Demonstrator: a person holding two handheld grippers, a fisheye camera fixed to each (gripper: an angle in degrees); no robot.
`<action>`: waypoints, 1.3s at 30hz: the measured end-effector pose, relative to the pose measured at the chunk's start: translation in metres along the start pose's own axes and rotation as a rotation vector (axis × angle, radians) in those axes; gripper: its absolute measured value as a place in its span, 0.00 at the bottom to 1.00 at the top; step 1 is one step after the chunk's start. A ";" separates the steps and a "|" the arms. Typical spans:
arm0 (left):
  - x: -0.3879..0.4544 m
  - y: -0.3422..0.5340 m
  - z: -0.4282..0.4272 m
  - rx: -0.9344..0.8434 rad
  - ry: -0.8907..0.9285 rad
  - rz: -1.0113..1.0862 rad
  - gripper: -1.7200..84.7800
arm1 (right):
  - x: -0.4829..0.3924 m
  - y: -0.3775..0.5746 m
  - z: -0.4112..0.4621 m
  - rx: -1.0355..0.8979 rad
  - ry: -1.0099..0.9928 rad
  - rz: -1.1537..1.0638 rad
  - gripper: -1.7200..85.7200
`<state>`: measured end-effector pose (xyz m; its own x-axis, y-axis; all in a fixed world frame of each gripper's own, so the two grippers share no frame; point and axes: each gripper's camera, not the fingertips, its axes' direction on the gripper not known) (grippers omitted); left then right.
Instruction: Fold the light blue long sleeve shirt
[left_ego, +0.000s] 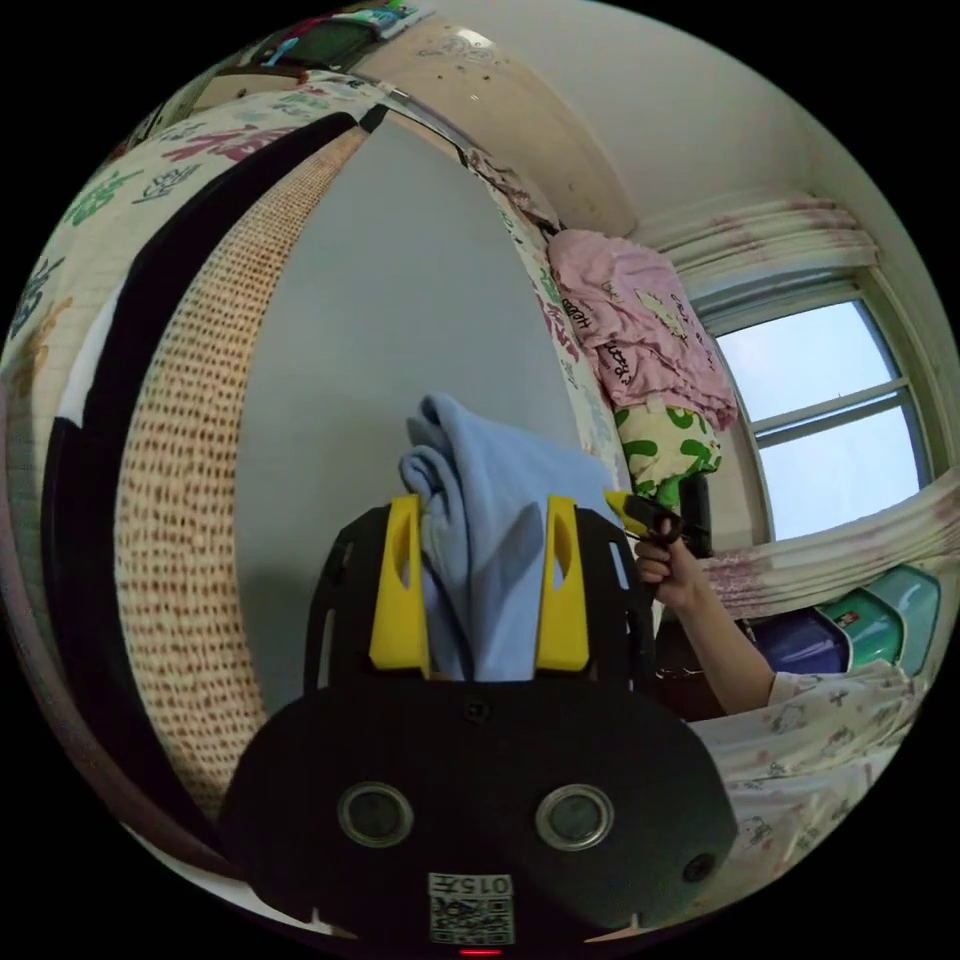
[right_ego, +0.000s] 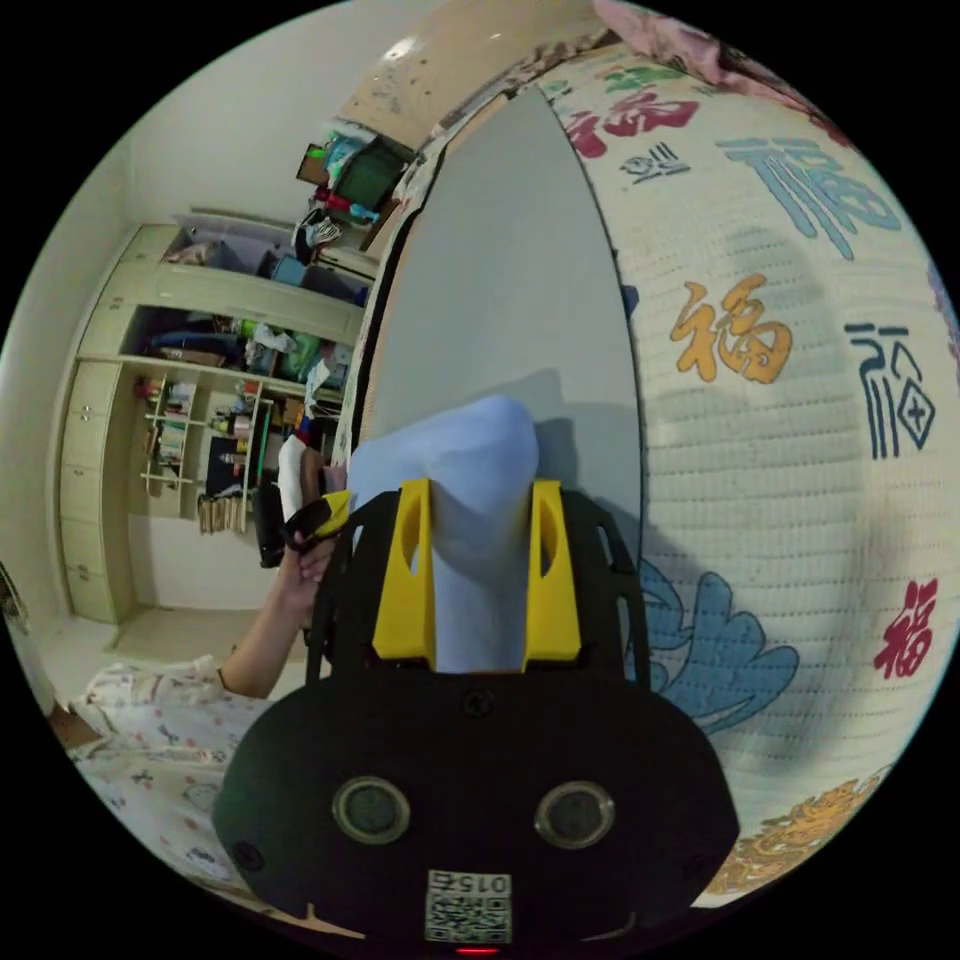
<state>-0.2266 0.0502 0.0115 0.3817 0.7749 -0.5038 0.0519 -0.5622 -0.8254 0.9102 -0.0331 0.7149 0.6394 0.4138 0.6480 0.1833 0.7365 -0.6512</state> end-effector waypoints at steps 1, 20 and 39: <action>-0.005 0.004 0.006 -0.013 0.045 -0.029 0.21 | 0.007 0.002 0.000 0.000 0.001 -0.002 0.17; 0.127 0.332 -0.226 0.653 0.092 0.589 0.11 | 0.023 0.281 -0.112 0.273 -0.248 -0.921 0.15; 0.179 0.963 -0.449 1.357 -0.949 -0.014 0.12 | -0.110 0.594 0.359 -0.639 -0.825 -1.468 0.15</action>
<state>0.3066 -0.4825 -0.7595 -0.3010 0.9528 -0.0403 -0.9357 -0.3033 -0.1805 0.6807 0.5514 0.3988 -0.7541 -0.0394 0.6555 0.5560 0.4930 0.6692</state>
